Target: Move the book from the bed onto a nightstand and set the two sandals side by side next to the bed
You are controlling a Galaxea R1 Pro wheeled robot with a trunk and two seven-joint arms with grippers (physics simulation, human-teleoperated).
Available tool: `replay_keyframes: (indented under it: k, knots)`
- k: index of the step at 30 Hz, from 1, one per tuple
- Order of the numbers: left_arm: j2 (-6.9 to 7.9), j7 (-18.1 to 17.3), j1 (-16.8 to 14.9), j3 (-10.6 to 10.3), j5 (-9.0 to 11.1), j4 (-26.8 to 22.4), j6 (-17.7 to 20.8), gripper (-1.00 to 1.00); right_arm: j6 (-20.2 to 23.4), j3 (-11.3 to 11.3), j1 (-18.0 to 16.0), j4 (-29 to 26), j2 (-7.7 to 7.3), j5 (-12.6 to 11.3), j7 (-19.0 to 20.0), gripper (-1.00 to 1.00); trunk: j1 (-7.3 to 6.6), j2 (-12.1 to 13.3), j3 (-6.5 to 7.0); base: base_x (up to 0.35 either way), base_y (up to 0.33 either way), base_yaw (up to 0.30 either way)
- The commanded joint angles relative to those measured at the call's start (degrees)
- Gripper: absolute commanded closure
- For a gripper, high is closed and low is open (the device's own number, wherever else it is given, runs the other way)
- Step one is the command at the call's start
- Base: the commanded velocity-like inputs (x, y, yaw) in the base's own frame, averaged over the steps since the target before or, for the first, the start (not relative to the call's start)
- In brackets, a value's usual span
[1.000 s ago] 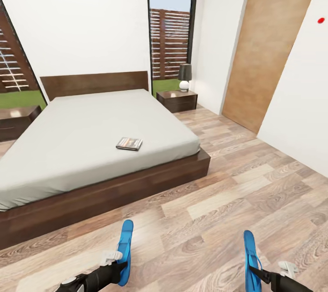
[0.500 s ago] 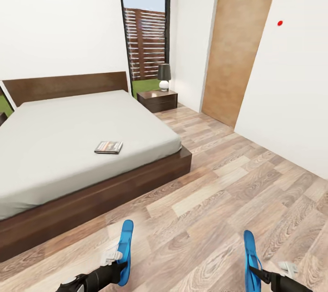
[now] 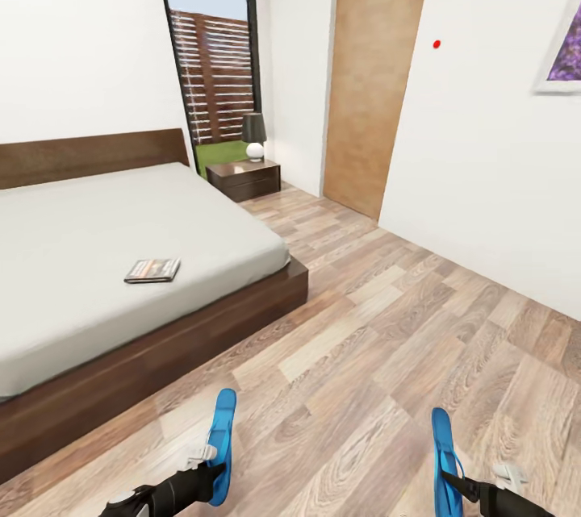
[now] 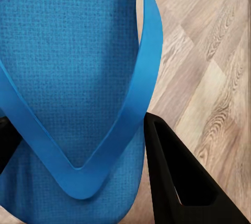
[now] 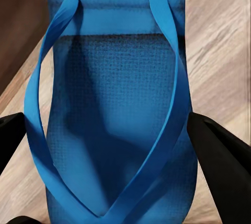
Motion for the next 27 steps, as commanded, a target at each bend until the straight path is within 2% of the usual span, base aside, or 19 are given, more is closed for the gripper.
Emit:
replay_keyframes:
  k: [1,27]
  knots:
    - [0.0,-0.27,-0.02,0.19,-0.05,0.03,-0.2,1.0,0.08,0.05,-0.06,0.07,-0.01,-0.34,0.17,1.0,-0.01,-0.02,-0.05,0.0,0.0,-0.285]
    - [0.0,-0.27,-0.02,0.19,-0.03,0.03,-0.21,1.0,0.08,0.05,-0.06,0.07,-0.01,-0.34,0.17,1.0,-0.01,-0.02,-0.05,0.0,0.0,-0.285]
